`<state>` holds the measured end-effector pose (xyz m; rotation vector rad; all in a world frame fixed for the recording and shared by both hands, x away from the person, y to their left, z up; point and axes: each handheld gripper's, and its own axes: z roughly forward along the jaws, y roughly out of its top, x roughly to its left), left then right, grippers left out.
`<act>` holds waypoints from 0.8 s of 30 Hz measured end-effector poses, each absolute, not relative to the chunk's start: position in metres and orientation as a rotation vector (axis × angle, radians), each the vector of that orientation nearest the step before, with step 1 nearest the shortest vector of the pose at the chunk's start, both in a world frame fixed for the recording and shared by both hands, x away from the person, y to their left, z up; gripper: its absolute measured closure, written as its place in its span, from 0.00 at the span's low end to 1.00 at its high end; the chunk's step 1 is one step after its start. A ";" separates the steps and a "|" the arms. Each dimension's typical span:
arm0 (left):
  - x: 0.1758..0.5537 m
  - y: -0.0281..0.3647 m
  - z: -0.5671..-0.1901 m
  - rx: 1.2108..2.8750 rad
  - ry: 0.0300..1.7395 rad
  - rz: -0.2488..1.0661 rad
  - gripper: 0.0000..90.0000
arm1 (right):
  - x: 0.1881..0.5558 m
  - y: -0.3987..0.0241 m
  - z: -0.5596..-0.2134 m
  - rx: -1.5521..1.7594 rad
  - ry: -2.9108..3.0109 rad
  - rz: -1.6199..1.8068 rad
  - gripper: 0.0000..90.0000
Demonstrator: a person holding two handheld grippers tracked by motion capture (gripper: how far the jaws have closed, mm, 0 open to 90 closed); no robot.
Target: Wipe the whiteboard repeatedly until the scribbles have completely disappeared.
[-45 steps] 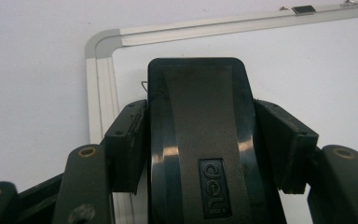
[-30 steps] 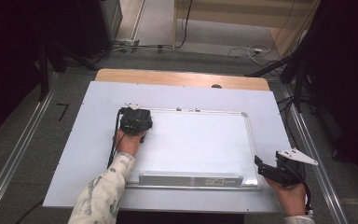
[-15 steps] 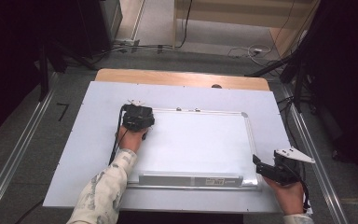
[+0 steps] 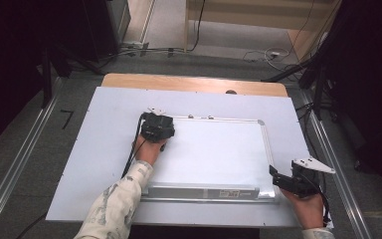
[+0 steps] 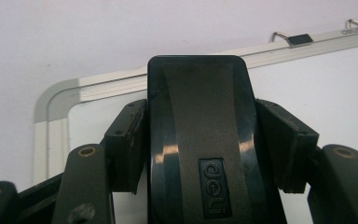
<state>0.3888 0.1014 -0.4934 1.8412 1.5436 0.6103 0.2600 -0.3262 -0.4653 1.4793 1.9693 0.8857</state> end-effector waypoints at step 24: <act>0.386 0.116 -0.493 1.834 1.587 0.644 0.43 | 0.255 -0.331 -0.465 1.491 1.950 0.891 0.18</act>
